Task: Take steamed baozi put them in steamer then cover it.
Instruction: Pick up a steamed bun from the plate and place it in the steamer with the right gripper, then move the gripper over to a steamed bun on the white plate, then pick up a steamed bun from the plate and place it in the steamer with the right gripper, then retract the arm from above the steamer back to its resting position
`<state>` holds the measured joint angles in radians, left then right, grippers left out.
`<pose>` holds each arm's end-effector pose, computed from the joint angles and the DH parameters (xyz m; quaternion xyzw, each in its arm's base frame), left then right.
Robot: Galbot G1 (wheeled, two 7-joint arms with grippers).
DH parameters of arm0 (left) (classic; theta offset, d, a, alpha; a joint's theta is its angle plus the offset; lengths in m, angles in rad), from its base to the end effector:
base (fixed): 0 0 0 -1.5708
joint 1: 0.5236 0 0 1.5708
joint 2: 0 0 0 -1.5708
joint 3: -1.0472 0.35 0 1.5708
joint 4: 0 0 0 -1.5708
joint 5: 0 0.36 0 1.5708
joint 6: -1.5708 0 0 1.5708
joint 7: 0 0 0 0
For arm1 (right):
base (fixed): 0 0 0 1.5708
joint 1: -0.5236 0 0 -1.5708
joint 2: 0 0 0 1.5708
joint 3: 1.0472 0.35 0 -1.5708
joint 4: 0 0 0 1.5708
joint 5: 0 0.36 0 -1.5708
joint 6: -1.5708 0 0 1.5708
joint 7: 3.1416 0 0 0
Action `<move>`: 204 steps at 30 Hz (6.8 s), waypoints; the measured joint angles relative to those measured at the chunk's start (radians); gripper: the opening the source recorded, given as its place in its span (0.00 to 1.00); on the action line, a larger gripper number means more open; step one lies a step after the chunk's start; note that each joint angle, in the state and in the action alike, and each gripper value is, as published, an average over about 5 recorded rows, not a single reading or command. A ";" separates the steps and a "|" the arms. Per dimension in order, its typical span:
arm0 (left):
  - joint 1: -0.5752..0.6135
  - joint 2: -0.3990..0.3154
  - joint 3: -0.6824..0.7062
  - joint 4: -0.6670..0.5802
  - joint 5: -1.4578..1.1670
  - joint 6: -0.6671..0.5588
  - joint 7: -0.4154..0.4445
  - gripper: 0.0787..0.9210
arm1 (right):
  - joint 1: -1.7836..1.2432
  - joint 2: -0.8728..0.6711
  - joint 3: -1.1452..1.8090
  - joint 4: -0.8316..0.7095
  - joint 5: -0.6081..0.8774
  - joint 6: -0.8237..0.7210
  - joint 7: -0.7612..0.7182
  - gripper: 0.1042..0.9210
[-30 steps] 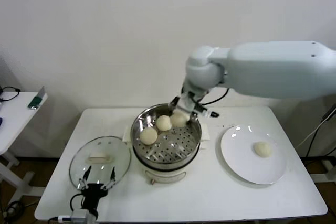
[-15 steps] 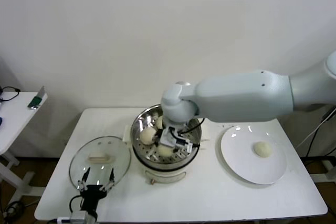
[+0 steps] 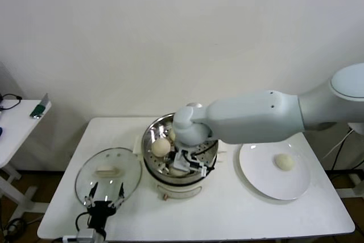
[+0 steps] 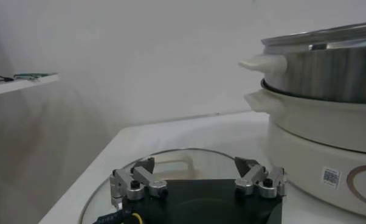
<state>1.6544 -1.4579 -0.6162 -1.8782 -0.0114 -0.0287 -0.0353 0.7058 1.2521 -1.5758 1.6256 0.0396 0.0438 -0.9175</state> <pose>0.1459 0.0587 -0.3887 0.0339 -0.9885 -0.0679 0.1309 0.4370 0.1913 -0.1038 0.6584 -0.1426 0.7385 0.0298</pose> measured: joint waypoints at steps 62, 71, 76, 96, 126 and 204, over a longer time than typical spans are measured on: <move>0.002 0.002 -0.010 0.034 0.026 -0.006 0.002 0.88 | -0.552 -0.535 0.422 -0.814 0.068 0.051 -0.120 0.80; 0.006 0.004 -0.009 0.024 0.029 -0.007 0.001 0.88 | -0.562 -0.545 0.437 -0.806 0.073 0.030 -0.112 0.68; 0.007 0.008 -0.004 0.015 0.034 -0.005 0.002 0.88 | -0.477 -0.559 0.364 -0.761 0.121 0.004 -0.111 0.67; -0.005 0.029 0.005 -0.009 0.038 0.000 0.008 0.88 | 0.255 -0.382 -0.095 -0.224 0.671 -0.277 -0.026 0.67; 0.023 0.020 0.003 -0.017 0.039 -0.025 0.001 0.88 | -0.020 -0.168 -0.026 -0.175 0.623 -0.458 0.171 0.67; -0.071 0.157 0.015 0.095 0.838 -0.036 -0.342 0.88 | -2.280 -0.281 2.158 -0.025 0.550 0.322 0.794 0.88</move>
<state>1.5838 -1.3011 -0.6014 -1.7833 0.8261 -0.0647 -0.3777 -1.5737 0.9712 0.5827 1.6007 0.5896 0.3657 -0.1235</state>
